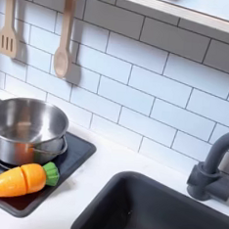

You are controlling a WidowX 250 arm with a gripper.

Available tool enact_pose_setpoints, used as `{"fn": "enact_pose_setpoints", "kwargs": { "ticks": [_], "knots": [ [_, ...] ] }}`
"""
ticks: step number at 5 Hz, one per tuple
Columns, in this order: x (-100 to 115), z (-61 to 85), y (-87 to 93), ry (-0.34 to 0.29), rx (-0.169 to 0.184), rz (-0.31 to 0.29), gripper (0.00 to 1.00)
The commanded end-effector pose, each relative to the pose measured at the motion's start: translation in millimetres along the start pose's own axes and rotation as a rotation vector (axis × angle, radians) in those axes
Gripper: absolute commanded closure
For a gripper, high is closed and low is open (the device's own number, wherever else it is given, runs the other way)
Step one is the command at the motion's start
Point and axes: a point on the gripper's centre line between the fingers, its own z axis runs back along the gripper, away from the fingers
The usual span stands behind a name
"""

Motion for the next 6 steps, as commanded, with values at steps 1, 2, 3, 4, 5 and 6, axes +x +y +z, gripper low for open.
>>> {"fn": "enact_pose_setpoints", "kwargs": {
  "ticks": [1,2,3,4,5,6],
  "knots": [
    [10,0.2,42.2,-0.001,0.078,-0.037,0.0],
    [12,-2.4,52.8,-0.015,0.123,-0.045,0.0],
    [17,-6.3,56.8,-0.039,0.146,-0.103,0.0],
    [21,-8.5,54.7,-0.041,0.154,-0.138,0.0],
    [25,-15.2,52.7,-0.034,0.138,-0.14,0.0],
    [34,-27.6,45.4,-0.009,0.136,-0.167,0.0]
  ]
}}
